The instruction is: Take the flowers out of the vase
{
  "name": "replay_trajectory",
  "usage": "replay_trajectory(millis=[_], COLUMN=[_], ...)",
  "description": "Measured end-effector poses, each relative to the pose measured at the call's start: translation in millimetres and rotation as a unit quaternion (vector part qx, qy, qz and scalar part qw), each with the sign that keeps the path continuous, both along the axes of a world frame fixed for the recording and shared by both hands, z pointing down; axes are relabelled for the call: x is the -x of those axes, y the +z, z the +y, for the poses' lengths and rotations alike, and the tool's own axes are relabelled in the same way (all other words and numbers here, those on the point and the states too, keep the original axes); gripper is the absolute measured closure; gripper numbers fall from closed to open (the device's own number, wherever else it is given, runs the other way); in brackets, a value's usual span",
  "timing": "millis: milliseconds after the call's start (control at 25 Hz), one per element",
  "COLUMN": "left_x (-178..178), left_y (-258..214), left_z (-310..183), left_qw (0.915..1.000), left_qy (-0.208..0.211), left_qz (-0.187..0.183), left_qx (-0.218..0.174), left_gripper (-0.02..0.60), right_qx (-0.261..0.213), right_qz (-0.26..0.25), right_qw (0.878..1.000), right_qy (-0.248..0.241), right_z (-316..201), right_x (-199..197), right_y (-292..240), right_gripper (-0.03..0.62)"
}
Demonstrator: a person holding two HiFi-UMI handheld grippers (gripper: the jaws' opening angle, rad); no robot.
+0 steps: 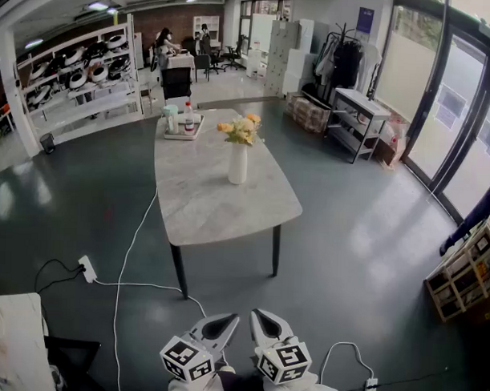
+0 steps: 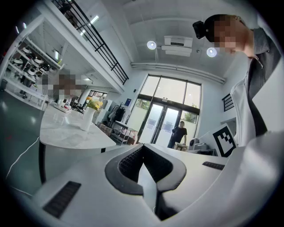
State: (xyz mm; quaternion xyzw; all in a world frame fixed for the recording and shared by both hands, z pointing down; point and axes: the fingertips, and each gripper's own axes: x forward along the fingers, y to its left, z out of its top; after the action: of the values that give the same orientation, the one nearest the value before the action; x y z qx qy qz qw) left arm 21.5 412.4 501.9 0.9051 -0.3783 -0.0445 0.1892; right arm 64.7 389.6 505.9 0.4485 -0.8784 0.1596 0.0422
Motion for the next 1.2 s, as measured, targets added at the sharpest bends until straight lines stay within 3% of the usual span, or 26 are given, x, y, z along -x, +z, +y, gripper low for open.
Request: replay_trajectory(millis=[800, 1200], left_x=[24, 30], left_y=[2, 16], left_z=[5, 5], left_qw=[0.9994, 0.9993], left_qy=[0.029, 0.036], left_qz=[-0.013, -0.001], left_qx=[-0.011, -0.002], left_gripper=[0.580, 0.580], right_qx=[-0.011, 0.001], right_qz=[-0.009, -0.002], right_qw=[0.999, 1.000], right_qy=[0.030, 0.025], right_z=[2, 3], right_x=[28, 43], right_y=[-1, 14], right_gripper=[0.595, 0.595])
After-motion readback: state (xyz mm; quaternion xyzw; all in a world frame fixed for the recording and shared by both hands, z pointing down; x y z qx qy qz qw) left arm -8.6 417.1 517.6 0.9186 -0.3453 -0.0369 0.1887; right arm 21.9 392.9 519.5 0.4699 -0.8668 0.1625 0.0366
